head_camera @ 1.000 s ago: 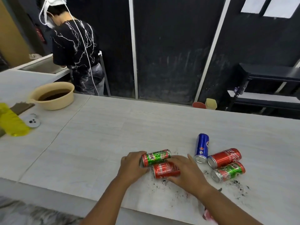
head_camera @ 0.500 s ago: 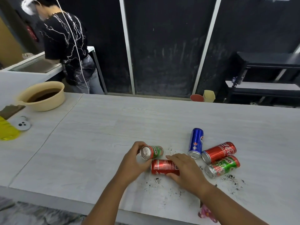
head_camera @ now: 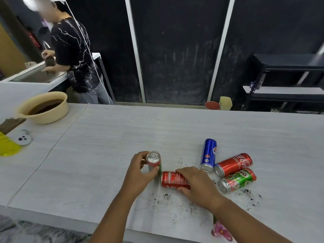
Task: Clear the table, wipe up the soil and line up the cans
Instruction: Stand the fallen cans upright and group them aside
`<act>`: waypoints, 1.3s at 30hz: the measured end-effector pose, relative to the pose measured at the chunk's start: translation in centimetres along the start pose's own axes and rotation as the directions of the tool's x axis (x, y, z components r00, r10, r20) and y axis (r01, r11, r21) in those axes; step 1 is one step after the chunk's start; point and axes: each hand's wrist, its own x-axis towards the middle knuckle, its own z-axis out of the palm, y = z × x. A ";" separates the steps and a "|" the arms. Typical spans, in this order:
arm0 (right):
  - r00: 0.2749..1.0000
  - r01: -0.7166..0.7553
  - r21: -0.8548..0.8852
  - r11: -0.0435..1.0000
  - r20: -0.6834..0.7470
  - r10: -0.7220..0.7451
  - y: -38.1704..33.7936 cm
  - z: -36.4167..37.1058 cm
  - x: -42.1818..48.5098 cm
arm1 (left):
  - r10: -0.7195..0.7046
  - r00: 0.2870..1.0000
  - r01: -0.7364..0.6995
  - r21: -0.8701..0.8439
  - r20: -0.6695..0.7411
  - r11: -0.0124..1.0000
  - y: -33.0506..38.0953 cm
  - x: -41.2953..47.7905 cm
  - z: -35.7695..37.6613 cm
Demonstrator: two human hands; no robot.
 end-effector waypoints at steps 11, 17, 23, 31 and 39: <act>0.968 -0.136 0.646 0.751 -0.074 0.239 0.6 -1.0 -0.6 | -0.137 0.988 0.135 0.032 0.067 0.990 -1.4 -0.3 0.1; 0.939 -0.190 0.763 0.618 -0.042 0.340 1.3 -0.5 -1.3 | -0.191 0.980 0.187 0.059 0.056 0.981 -2.0 -0.6 1.0; 0.902 -0.200 0.846 0.494 -0.038 0.430 1.1 -1.0 -2.1 | -0.178 0.983 0.177 0.036 0.033 0.984 -0.5 -1.0 2.6; 0.769 -0.093 0.857 0.506 -0.261 0.583 5.2 -6.4 -6.6 | -0.033 0.986 0.029 0.025 0.164 0.999 7.2 -0.3 9.8; 0.490 -0.166 0.850 0.500 -0.368 0.790 15.9 -12.2 -14.7 | 0.079 0.920 -0.081 -0.011 0.383 0.997 14.9 0.2 24.3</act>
